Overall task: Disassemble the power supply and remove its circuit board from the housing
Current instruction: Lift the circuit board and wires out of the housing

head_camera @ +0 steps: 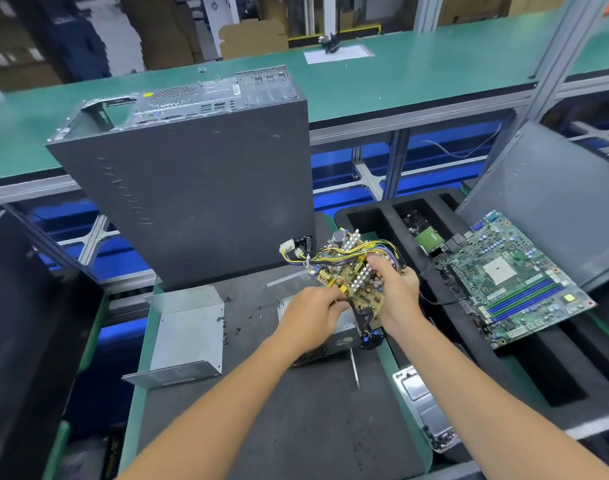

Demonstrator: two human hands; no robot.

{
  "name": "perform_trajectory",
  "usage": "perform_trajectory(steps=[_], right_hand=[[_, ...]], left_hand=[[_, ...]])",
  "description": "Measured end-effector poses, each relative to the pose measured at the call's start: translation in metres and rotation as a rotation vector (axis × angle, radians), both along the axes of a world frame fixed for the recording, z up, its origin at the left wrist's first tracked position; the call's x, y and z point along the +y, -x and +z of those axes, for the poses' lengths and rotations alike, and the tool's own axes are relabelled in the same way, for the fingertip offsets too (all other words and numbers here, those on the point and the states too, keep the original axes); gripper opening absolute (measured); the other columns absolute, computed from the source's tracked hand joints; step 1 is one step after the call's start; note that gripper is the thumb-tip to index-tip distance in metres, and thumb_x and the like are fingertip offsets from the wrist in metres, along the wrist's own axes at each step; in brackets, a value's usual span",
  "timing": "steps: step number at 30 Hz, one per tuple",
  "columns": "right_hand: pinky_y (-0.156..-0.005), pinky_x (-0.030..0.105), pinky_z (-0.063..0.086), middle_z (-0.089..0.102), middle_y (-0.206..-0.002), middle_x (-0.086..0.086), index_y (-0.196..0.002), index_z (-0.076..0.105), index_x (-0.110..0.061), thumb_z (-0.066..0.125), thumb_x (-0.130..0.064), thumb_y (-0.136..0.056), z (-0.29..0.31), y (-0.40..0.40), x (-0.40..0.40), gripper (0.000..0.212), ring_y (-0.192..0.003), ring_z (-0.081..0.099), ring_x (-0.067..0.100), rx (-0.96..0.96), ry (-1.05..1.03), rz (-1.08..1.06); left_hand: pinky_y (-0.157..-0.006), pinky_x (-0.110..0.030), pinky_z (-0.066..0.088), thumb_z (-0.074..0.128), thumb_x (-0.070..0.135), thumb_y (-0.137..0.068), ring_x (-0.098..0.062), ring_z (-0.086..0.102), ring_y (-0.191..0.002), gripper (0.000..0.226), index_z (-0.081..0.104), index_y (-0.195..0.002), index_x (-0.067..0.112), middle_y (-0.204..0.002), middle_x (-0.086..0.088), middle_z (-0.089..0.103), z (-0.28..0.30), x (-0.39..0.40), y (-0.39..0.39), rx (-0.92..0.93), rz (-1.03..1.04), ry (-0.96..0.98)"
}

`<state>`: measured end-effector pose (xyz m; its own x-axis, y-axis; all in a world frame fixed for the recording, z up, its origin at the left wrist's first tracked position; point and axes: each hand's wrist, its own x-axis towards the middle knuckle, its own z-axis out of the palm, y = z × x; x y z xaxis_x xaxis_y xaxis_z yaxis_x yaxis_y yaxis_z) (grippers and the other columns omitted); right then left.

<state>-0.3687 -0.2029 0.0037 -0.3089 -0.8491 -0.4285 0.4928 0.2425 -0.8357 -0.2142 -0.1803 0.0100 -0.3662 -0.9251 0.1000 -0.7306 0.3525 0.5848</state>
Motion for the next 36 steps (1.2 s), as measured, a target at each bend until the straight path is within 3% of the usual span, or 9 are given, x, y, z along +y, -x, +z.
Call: perform_trajectory(steps=[5,10,13,18,21,24,29,33,36], right_hand=[[-0.085,0.056,0.055,0.06,-0.115,0.012,-0.112,0.043,-0.018,0.085,-0.041,-0.043,0.002,0.003,-0.004,0.084,-0.1,0.066,0.032,0.034,-0.049,0.016],[-0.066,0.044,0.059,0.068,-0.102,0.014,-0.103,0.049,-0.015,0.086,-0.034,-0.046,0.001,0.005,-0.005,0.071,-0.081,0.073,0.028,-0.024,0.028,0.009],[-0.062,0.04,0.058,0.069,-0.098,0.014,-0.101,0.051,-0.016,0.085,-0.033,-0.047,0.001,0.0,-0.006,0.067,-0.078,0.074,0.025,-0.023,0.065,0.037],[-0.062,0.037,0.057,0.065,-0.104,0.008,-0.103,0.049,-0.021,0.084,-0.029,-0.061,0.003,0.01,-0.01,0.056,-0.085,0.071,0.022,-0.003,0.05,-0.009],[-0.091,0.054,0.051,0.054,-0.129,0.016,-0.139,0.033,-0.01,0.084,-0.029,-0.06,0.006,0.023,-0.014,0.095,-0.113,0.059,0.034,-0.038,0.021,-0.046],[-0.104,0.06,0.039,0.04,-0.144,0.016,-0.15,0.017,-0.013,0.084,-0.034,-0.054,0.009,0.03,-0.015,0.119,-0.128,0.047,0.035,-0.022,0.029,-0.037],[-0.102,0.058,0.042,0.04,-0.143,0.013,-0.152,0.014,-0.016,0.083,-0.036,-0.054,0.011,0.037,-0.017,0.122,-0.127,0.047,0.033,-0.018,-0.006,-0.035],[-0.085,0.05,0.054,0.042,-0.139,0.011,-0.152,0.015,-0.02,0.084,-0.033,-0.063,0.01,0.04,-0.018,0.114,-0.122,0.051,0.032,-0.044,-0.047,-0.07],[-0.088,0.059,0.052,0.046,-0.136,0.014,-0.148,0.022,-0.015,0.084,-0.039,-0.053,0.014,0.044,-0.02,0.116,-0.117,0.055,0.035,-0.044,-0.078,-0.096]], left_hand=[[-0.054,-0.02,0.047,0.054,0.01,-0.09,-0.011,0.058,-0.056,0.028,0.061,-0.068,0.026,-0.065,-0.001,0.063,0.003,0.004,-0.011,0.371,0.09,-0.213],[-0.068,-0.026,0.044,0.062,0.037,-0.086,-0.007,0.052,-0.071,0.013,0.058,-0.084,0.024,-0.079,0.011,0.059,-0.002,0.009,-0.012,0.075,-0.071,-0.253],[-0.073,-0.026,0.043,0.067,0.042,-0.082,-0.01,0.051,-0.087,0.027,0.06,-0.1,0.023,-0.095,0.009,0.058,-0.011,0.013,-0.006,-0.105,-0.093,-0.165],[-0.062,-0.035,0.037,0.061,0.031,-0.088,-0.017,0.039,-0.072,0.028,0.048,-0.069,0.014,-0.07,0.0,0.048,-0.01,0.016,-0.008,-0.186,-0.095,-0.057],[-0.06,-0.034,0.033,0.061,0.028,-0.088,-0.017,0.036,-0.069,0.035,0.039,-0.063,0.018,-0.065,0.005,0.04,-0.005,0.017,-0.01,-0.212,-0.125,-0.072],[-0.06,-0.033,0.032,0.059,0.026,-0.089,-0.019,0.037,-0.07,0.037,0.036,-0.061,0.017,-0.067,0.0,0.043,-0.004,0.018,-0.009,-0.238,-0.11,-0.07],[-0.058,-0.034,0.03,0.058,0.028,-0.089,-0.026,0.045,-0.073,0.038,0.032,-0.061,0.02,-0.065,0.001,0.041,-0.002,0.012,-0.004,-0.192,0.013,-0.017],[-0.061,-0.037,0.04,0.055,0.024,-0.088,-0.03,0.053,-0.081,0.012,0.049,-0.091,0.015,-0.081,-0.006,0.057,-0.001,0.006,0.001,-0.198,0.048,0.011],[-0.057,-0.035,0.033,0.055,0.022,-0.088,-0.031,0.051,-0.076,0.024,0.036,-0.073,0.021,-0.069,0.003,0.045,-0.001,0.007,-0.002,-0.205,-0.039,0.037]])
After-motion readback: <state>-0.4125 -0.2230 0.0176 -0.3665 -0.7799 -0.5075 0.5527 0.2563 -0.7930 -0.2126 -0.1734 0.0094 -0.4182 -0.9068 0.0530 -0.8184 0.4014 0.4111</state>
